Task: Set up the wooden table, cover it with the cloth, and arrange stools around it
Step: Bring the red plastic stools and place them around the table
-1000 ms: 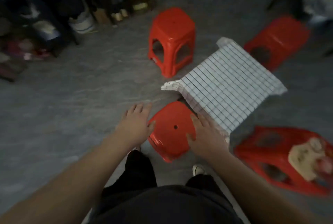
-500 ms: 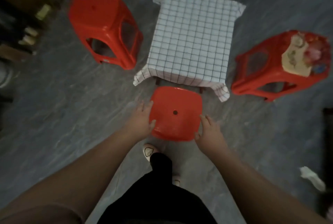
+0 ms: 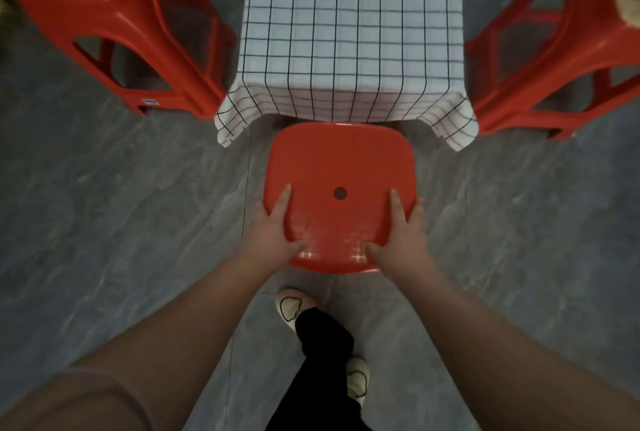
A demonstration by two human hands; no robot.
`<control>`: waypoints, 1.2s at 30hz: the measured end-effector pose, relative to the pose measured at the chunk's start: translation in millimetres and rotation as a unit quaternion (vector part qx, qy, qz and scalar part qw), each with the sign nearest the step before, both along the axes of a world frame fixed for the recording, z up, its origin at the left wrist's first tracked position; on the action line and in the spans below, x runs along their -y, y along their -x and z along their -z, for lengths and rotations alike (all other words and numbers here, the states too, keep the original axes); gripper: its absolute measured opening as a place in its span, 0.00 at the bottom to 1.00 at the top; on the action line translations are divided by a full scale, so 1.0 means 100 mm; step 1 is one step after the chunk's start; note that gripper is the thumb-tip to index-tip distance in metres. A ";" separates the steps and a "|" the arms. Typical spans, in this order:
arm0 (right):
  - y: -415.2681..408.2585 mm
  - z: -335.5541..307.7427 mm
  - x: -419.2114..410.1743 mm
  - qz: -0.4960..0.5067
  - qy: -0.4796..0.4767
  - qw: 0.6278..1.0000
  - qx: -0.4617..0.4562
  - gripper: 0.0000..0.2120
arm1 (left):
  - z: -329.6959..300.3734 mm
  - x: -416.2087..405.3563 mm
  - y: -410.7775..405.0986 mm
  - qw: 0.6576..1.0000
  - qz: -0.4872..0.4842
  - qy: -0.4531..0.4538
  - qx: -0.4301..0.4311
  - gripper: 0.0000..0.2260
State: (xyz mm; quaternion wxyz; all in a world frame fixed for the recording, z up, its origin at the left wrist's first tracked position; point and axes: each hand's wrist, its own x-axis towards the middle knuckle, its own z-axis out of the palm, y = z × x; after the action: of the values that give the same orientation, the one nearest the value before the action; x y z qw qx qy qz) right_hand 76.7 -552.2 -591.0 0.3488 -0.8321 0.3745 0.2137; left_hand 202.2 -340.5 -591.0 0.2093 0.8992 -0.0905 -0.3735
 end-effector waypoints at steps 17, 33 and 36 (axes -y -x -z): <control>1.16 -0.08 -0.79 -0.011 0.010 1.000 -0.006 0.54 | -0.05 -0.68 1.24 0.999 -0.033 -0.013 0.000 0.53; 1.69 -0.02 -1.08 0.018 -0.013 1.000 0.008 0.55 | -0.09 -0.96 1.71 1.000 -0.010 -0.006 -0.006 0.51; 1.69 -0.01 -1.08 0.019 -0.006 1.000 0.009 0.56 | -0.10 -0.94 1.70 1.000 -0.012 -0.002 -0.011 0.51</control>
State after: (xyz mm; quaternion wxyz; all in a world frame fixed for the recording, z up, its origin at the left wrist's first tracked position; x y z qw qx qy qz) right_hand -92.3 -444.6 -589.9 0.3611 -0.8246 0.3857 0.2023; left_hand 32.5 -246.2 -581.4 0.2133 0.8965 -0.0767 -0.3808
